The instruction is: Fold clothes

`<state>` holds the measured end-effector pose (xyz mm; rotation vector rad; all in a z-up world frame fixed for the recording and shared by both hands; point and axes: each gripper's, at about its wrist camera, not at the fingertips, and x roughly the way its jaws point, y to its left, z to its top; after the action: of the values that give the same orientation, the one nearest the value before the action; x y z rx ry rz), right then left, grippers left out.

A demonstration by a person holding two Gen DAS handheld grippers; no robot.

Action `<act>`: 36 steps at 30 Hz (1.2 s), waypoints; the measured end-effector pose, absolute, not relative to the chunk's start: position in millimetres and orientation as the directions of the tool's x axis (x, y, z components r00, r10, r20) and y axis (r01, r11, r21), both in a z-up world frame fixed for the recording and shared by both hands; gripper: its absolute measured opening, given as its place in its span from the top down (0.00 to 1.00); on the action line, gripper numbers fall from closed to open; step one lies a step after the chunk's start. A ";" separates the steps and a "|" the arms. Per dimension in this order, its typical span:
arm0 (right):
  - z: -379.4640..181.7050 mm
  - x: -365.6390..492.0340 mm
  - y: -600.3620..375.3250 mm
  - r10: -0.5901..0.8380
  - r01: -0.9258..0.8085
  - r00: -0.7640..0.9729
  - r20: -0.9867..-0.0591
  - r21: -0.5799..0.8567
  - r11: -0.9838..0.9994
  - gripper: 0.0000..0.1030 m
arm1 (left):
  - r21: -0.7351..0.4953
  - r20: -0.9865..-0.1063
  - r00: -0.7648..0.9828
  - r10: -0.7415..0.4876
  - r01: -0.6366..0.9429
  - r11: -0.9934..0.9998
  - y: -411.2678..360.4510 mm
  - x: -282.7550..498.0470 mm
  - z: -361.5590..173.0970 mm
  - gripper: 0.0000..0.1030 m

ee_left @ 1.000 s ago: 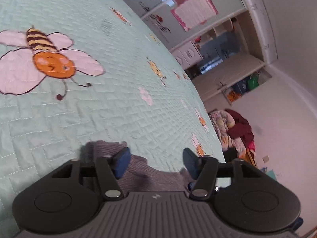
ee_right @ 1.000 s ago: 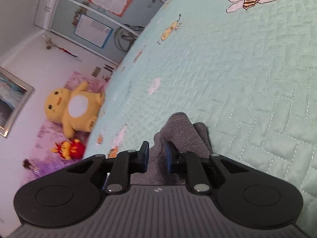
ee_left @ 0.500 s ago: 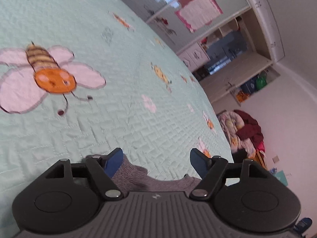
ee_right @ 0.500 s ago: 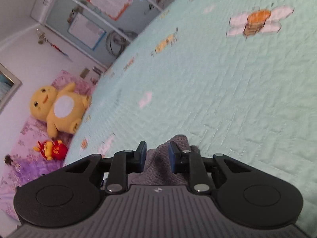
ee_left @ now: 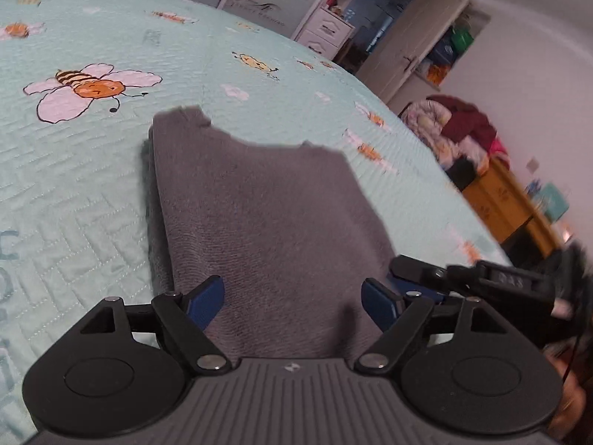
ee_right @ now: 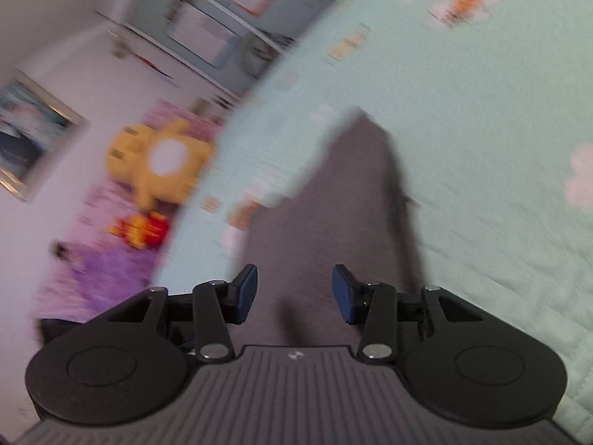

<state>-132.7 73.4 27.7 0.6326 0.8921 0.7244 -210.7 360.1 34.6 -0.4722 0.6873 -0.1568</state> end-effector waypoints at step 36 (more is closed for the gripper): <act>85.7 -212.6 90.1 0.583 -0.313 0.488 -0.650 0.493 0.812 0.40 | -0.407 -0.663 0.718 -0.210 -0.111 0.907 315.4 -266.9 86.6 0.25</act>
<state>-212.6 90.1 85.7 0.3288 0.9097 0.5564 -266.9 315.4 86.6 -0.4432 0.7741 -0.0564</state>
